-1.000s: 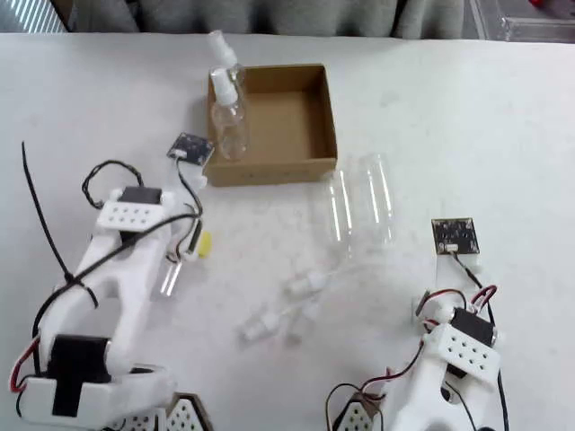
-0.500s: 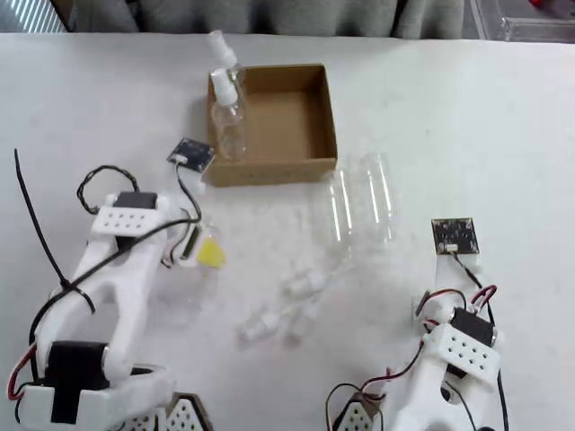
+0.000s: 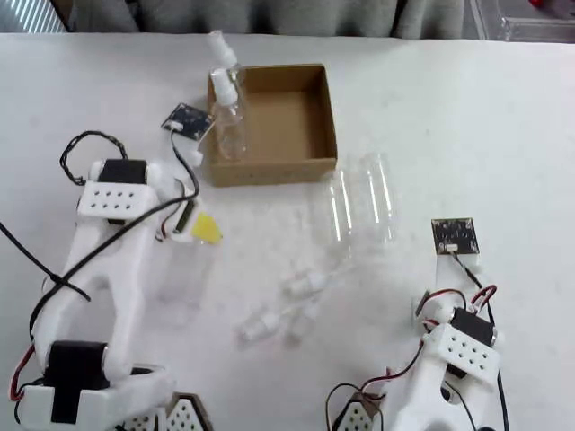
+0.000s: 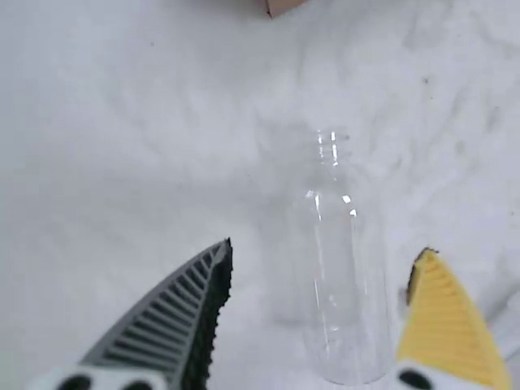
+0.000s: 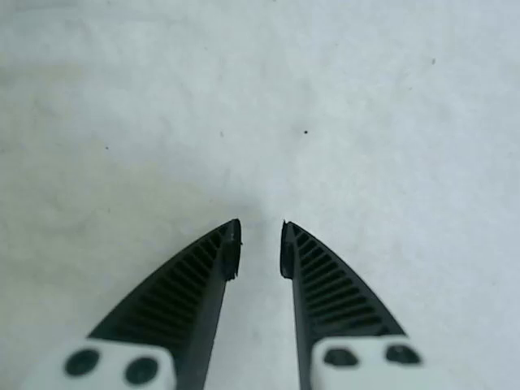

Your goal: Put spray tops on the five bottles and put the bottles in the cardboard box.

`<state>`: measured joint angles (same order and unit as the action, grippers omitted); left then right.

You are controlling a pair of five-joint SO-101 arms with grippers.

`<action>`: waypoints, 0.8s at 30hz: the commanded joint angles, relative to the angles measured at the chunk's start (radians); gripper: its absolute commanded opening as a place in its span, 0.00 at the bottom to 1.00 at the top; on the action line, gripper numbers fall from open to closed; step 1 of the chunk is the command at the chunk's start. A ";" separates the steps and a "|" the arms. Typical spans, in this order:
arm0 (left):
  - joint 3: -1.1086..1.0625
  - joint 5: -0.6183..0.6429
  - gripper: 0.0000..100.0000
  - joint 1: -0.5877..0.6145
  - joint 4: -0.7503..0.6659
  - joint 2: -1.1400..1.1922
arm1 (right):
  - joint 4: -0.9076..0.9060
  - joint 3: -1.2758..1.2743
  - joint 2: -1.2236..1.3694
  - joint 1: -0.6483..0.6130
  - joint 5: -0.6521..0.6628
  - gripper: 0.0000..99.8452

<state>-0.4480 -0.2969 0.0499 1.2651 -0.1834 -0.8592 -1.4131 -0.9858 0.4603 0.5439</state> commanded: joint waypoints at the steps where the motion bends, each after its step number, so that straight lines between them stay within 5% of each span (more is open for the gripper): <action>1: 0.072 0.006 0.33 -0.001 0.023 -0.018 | 0.005 0.003 -0.002 -0.013 -0.003 0.07; 24: 0.146 0.209 0.33 -0.085 -0.034 0.352 | -0.007 0.002 -0.005 -0.013 -0.003 0.07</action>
<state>-0.3483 -0.1373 -0.0008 1.2559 0.1527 -0.8592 -1.4193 -0.9858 0.4603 0.5439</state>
